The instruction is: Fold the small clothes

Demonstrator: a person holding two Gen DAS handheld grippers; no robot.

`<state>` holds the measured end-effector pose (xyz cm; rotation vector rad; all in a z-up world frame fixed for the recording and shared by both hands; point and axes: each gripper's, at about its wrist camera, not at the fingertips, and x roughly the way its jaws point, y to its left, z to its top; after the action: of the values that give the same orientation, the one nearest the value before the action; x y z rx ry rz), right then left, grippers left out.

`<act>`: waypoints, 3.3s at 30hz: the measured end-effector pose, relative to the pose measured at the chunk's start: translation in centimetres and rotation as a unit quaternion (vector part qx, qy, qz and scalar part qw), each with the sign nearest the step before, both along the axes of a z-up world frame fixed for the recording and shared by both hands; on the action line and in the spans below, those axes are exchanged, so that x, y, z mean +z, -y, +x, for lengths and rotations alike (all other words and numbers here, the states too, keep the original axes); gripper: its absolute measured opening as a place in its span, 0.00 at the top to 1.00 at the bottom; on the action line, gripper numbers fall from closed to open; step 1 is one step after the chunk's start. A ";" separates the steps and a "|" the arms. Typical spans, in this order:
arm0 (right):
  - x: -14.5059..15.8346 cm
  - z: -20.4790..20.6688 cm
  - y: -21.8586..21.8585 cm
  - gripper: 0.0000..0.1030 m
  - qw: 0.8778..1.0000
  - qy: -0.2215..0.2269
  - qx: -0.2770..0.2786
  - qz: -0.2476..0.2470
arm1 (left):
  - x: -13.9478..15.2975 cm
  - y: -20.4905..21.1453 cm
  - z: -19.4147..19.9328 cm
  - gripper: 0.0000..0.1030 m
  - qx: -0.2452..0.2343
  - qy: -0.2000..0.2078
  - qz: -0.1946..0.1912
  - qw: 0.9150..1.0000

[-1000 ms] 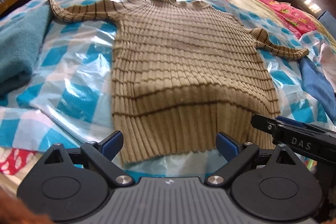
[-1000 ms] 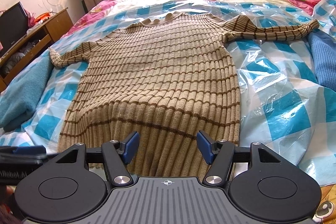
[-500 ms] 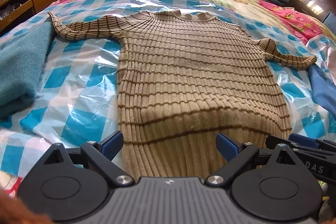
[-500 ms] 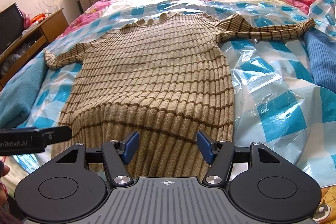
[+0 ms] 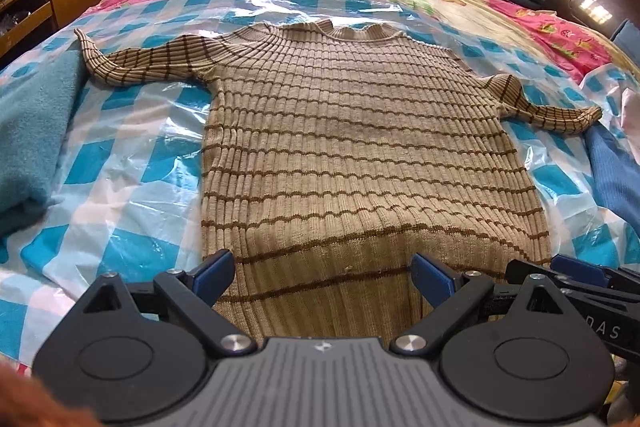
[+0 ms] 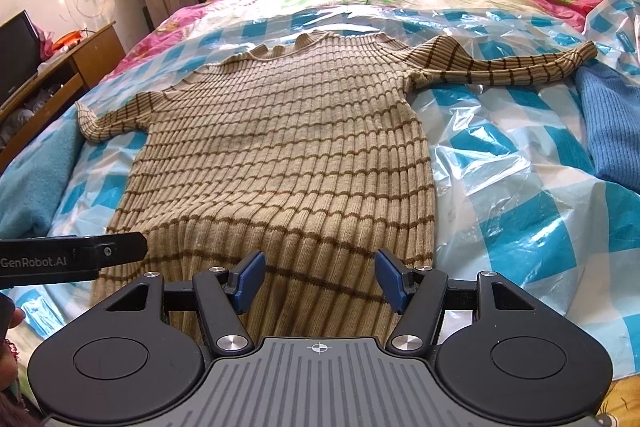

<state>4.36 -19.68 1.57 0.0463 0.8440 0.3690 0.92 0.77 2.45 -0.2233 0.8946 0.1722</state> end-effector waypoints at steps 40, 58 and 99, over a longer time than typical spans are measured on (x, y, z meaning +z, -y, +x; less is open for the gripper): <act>1.7 6.9 5.2 0.41 0.997 0.023 -0.069 0.023 | 0.7 2.2 4.9 0.04 -0.032 0.003 -0.004 0.999; 0.4 12.0 7.5 0.41 0.996 0.014 -0.088 0.006 | 0.4 5.5 10.4 0.04 -0.076 -0.003 0.003 0.997; -0.9 31.0 23.6 0.89 0.937 -0.031 -0.331 0.103 | 0.7 12.9 19.7 0.04 -0.133 0.055 -0.033 0.989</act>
<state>35.39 -43.30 0.69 0.5282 0.7990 -0.1831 20.63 -12.16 3.16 -0.1715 0.8115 -0.1175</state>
